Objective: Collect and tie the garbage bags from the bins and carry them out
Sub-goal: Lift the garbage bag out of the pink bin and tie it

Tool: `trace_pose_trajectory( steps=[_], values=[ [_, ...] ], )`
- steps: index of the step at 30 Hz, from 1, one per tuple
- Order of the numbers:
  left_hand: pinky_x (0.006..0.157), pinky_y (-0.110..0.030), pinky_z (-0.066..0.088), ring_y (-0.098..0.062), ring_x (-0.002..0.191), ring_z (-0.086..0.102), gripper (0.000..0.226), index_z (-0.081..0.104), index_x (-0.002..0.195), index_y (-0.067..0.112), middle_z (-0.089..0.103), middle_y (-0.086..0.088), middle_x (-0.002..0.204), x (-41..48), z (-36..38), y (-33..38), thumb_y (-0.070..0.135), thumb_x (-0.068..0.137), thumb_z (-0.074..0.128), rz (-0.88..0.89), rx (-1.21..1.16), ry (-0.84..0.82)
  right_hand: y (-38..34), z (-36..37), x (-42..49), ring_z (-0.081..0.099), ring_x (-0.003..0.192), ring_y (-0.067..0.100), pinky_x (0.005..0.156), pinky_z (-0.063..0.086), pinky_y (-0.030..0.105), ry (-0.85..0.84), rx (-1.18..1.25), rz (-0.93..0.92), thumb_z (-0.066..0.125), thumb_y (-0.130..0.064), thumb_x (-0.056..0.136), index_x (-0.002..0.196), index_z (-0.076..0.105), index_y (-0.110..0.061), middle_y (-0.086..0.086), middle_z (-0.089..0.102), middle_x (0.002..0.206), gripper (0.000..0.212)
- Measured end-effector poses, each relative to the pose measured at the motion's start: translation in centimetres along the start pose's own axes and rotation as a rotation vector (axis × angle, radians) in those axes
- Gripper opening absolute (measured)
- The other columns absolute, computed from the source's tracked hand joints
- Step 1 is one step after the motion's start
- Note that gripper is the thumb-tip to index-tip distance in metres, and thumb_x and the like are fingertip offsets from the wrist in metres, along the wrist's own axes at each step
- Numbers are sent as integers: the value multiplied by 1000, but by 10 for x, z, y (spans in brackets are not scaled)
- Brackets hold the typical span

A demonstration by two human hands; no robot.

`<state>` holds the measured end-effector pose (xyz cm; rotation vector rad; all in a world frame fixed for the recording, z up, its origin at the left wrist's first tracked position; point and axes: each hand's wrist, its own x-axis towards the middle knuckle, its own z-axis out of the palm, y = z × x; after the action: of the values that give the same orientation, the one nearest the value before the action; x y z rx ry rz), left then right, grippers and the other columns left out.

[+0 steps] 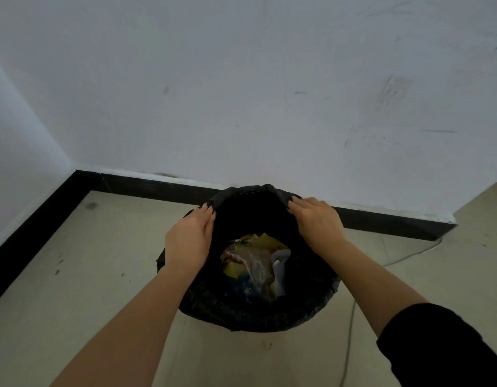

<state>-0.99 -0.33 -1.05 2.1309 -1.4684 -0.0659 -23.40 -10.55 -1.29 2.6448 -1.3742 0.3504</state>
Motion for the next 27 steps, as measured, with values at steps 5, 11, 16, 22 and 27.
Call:
trace_pose_trajectory(
  steps=[5, 11, 16, 22, 27],
  values=[
    [66, -29, 48, -23, 86, 65, 15, 77, 95, 15, 74, -4, 86, -3, -4, 0, 21, 91, 64, 144, -20, 94, -21, -14, 8, 55, 79, 21, 69, 45, 31, 10, 299, 150, 57, -20, 95, 84, 69, -7, 4, 63, 81, 21],
    [84, -35, 50, -22, 100, 61, 31, 64, 124, 22, 70, -2, 103, -8, -4, 7, 28, 94, 58, 61, -88, -87, -26, -29, 25, 59, 79, 16, 75, 44, 23, -190, 763, 464, 68, -13, 88, 94, 71, -4, 7, 67, 86, 11],
    [103, -35, 41, -20, 123, 49, 43, 55, 133, 21, 59, 0, 128, -31, -14, 1, 38, 94, 54, 265, 11, -223, -15, -37, 8, 60, 83, 18, 72, 45, 27, -257, 587, 352, 69, -32, 87, 99, 66, -11, 5, 67, 93, 24],
    [88, -25, 34, -3, 97, 38, 51, 61, 93, 30, 51, 14, 98, -79, -26, 29, 73, 82, 37, 570, 93, -513, 2, -61, -39, 54, 86, 23, 69, 44, 34, -267, 167, 382, 55, -74, 76, 104, 47, -12, 1, 49, 94, 68],
    [80, -29, 48, -5, 94, 51, 63, 65, 100, 32, 56, 14, 99, -90, -14, 32, 84, 72, 40, 594, 75, -740, 11, -62, -67, 59, 74, 20, 63, 48, 32, -591, 148, 418, 55, -74, 77, 86, 53, -12, 3, 59, 83, 62]
  ],
)
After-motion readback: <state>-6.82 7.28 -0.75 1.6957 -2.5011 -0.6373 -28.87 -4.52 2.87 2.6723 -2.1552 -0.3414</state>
